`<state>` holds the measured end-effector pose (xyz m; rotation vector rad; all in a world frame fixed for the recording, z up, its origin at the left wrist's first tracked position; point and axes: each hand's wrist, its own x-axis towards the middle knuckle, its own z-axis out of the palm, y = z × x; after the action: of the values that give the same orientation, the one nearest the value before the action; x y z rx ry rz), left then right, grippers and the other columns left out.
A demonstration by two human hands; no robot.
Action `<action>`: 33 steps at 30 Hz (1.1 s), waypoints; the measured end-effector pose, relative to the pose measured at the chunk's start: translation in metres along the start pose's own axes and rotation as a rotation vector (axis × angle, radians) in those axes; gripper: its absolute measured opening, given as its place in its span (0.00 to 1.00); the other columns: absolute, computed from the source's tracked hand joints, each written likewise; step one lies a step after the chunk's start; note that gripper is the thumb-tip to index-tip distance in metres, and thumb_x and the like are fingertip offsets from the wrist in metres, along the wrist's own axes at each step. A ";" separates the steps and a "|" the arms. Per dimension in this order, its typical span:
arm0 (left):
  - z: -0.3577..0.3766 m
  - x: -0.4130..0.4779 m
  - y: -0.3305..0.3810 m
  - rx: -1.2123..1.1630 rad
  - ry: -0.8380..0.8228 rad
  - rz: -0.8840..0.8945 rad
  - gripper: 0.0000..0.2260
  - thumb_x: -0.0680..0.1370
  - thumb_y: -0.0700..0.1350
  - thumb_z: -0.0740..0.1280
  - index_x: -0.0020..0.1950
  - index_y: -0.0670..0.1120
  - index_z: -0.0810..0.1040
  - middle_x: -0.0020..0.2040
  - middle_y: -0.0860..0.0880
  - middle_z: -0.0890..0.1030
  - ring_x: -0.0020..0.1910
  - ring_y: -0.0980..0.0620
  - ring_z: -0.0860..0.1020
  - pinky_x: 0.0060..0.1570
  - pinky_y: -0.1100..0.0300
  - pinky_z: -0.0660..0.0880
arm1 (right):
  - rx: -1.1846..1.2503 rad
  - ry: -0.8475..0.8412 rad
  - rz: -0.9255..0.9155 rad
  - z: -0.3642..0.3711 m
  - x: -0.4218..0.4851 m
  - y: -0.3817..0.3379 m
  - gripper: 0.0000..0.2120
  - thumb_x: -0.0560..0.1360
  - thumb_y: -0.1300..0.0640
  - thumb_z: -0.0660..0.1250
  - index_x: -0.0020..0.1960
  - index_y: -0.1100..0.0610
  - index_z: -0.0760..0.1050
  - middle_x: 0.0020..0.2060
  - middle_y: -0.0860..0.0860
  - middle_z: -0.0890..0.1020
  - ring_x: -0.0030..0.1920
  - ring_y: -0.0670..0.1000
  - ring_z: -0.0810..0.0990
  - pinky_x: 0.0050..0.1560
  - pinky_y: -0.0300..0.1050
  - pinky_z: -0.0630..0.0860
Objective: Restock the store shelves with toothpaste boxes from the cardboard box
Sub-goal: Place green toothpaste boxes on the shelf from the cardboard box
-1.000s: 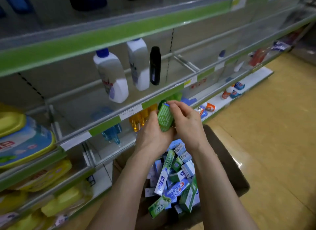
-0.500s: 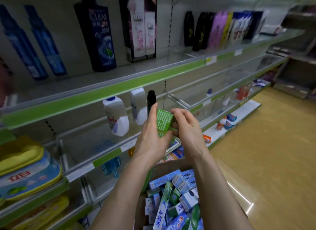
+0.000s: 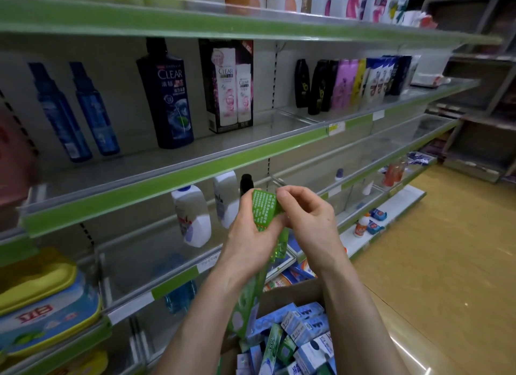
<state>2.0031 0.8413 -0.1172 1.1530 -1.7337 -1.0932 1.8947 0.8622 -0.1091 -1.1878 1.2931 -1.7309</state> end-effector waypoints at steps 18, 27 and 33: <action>0.014 0.000 0.028 0.035 0.058 0.096 0.21 0.78 0.51 0.64 0.68 0.63 0.61 0.61 0.55 0.72 0.54 0.57 0.75 0.45 0.61 0.71 | -0.165 0.061 0.029 -0.013 -0.007 -0.022 0.07 0.77 0.59 0.65 0.52 0.50 0.77 0.45 0.49 0.82 0.49 0.48 0.82 0.52 0.51 0.80; 0.013 0.059 0.029 -0.832 0.373 -0.353 0.25 0.72 0.46 0.72 0.66 0.53 0.66 0.59 0.44 0.75 0.53 0.43 0.78 0.40 0.51 0.79 | -0.345 -0.151 0.205 -0.051 -0.027 -0.024 0.19 0.77 0.49 0.66 0.66 0.52 0.72 0.55 0.46 0.78 0.53 0.42 0.78 0.47 0.39 0.79; 0.023 0.081 0.021 -1.088 0.472 -0.483 0.25 0.71 0.43 0.73 0.66 0.45 0.71 0.55 0.41 0.79 0.48 0.41 0.82 0.45 0.38 0.78 | -0.373 -0.004 0.233 -0.089 -0.034 -0.027 0.20 0.71 0.47 0.73 0.61 0.47 0.74 0.54 0.50 0.79 0.53 0.48 0.80 0.56 0.53 0.78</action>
<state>1.9523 0.7750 -0.0943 0.9664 -0.3291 -1.5741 1.8245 0.9315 -0.1009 -1.1825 1.7295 -1.3572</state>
